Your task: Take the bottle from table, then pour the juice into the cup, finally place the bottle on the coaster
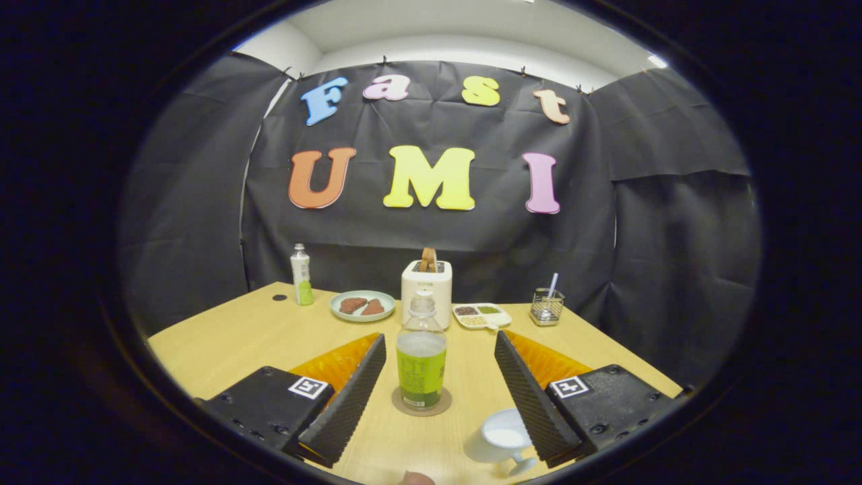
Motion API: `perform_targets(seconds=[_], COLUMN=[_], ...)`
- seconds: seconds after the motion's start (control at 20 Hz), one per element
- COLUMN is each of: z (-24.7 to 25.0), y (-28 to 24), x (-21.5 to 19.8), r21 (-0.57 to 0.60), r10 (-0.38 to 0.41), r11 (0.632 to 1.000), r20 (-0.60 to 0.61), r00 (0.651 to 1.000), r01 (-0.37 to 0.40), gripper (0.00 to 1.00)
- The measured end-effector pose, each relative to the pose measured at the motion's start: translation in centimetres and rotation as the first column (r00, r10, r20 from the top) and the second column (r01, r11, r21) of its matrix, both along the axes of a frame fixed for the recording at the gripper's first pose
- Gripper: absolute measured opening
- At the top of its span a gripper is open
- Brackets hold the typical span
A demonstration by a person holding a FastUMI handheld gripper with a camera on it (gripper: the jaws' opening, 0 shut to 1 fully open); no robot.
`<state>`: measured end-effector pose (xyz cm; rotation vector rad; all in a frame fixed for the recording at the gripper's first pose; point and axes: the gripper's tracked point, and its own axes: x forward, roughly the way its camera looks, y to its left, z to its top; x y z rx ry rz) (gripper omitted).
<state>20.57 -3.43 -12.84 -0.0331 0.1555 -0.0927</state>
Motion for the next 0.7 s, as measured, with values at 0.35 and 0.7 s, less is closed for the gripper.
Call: perform_targets(seconds=[0.35, 0.7], z=[-0.2, 2.0], y=[-2.1, -2.5], x=[-5.6, -11.2], r21=[0.042, -0.022], r10=[-0.007, -0.031], r11=[0.999, 0.999], r20=[-0.008, 0.052], r00=[1.0, 0.998], r01=[0.007, 0.032], gripper=[1.0, 1.0])
